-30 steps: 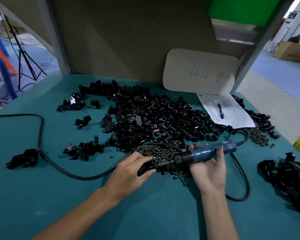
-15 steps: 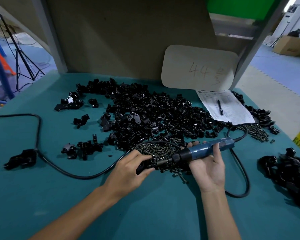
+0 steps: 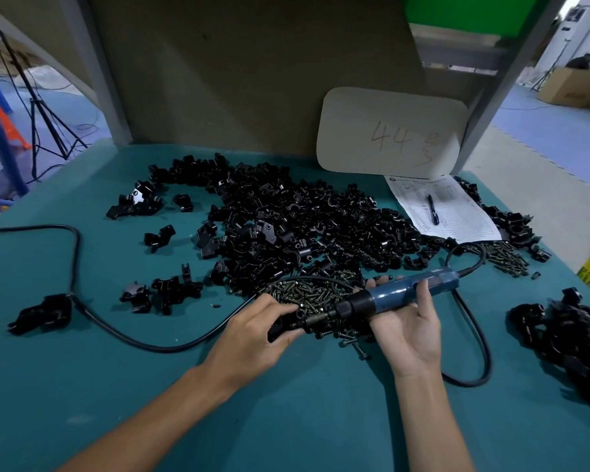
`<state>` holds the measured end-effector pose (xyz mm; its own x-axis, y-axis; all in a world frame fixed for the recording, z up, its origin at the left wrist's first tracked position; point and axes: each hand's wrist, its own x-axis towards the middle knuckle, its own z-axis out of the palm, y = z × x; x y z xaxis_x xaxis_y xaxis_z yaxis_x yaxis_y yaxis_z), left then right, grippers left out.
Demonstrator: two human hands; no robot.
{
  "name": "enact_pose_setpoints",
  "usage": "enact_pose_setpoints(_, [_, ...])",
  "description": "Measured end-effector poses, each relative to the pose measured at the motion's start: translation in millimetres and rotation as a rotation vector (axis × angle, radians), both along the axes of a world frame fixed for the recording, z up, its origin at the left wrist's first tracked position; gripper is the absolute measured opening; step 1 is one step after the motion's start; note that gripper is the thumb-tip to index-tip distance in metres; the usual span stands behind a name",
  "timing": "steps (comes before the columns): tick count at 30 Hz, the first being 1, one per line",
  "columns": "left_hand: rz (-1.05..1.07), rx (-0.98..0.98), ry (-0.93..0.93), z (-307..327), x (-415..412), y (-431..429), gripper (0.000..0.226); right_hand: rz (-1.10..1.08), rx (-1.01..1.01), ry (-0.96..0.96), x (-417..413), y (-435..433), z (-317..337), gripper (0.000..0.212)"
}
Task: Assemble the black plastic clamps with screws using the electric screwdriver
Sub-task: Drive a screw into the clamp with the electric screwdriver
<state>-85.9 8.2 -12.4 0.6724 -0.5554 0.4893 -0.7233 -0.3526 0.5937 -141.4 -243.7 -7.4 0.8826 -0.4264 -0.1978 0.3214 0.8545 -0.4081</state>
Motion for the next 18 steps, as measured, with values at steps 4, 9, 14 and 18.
enact_pose_setpoints(4, [-0.005,0.004,-0.006,0.7,-0.2,-0.5,0.040,0.005,0.003,0.001,-0.6,0.6,-0.2,0.047])
enact_pose_setpoints(9, [-0.005,0.012,-0.007,1.2,-0.4,-0.2,0.040,0.011,-0.010,0.014,-0.2,1.6,0.4,0.045])
enact_pose_setpoints(14, [-0.001,0.012,-0.006,2.3,-1.3,0.1,0.040,0.005,-0.012,0.026,0.7,1.8,0.4,0.044])
enact_pose_setpoints(18, [-0.003,0.018,-0.004,2.3,-1.5,0.4,0.039,0.011,-0.018,0.030,0.6,1.9,0.4,0.047])
